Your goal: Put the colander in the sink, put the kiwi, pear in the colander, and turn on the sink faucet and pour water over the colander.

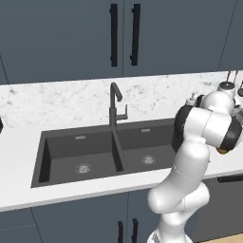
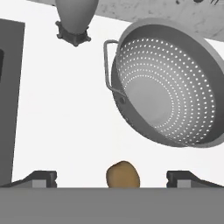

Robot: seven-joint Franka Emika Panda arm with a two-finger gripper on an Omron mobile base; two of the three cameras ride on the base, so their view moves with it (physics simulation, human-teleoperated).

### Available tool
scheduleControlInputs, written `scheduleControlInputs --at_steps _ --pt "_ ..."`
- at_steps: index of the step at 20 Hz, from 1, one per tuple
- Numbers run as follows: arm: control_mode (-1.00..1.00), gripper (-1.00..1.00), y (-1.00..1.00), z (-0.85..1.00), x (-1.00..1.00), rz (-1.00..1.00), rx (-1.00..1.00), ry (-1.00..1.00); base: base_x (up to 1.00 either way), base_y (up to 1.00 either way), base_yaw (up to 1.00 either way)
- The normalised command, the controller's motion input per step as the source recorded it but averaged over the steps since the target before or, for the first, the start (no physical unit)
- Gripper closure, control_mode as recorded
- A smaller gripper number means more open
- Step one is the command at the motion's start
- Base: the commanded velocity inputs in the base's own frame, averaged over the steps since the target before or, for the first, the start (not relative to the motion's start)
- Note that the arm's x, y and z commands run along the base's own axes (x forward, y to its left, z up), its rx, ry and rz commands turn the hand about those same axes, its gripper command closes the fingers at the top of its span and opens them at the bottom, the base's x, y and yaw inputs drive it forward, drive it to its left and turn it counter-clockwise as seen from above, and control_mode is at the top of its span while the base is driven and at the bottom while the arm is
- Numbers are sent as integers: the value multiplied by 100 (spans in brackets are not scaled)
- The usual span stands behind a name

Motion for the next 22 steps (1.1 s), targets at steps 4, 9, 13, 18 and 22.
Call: scheduleControlInputs --at_steps 4,9,13,18,22 --pt "-100 -100 -8 -12 44 11 0 0 0 0 0" --pt "-100 -100 -20 -3 42 11 0 0 0 0 0" --pt "-100 -100 -25 -7 29 8 -1 0 0 0 0" --pt "-100 -100 -20 -10 19 6 0 0 0 0 0" --pt "-100 -100 -12 -17 13 4 0 0 0 0 0"
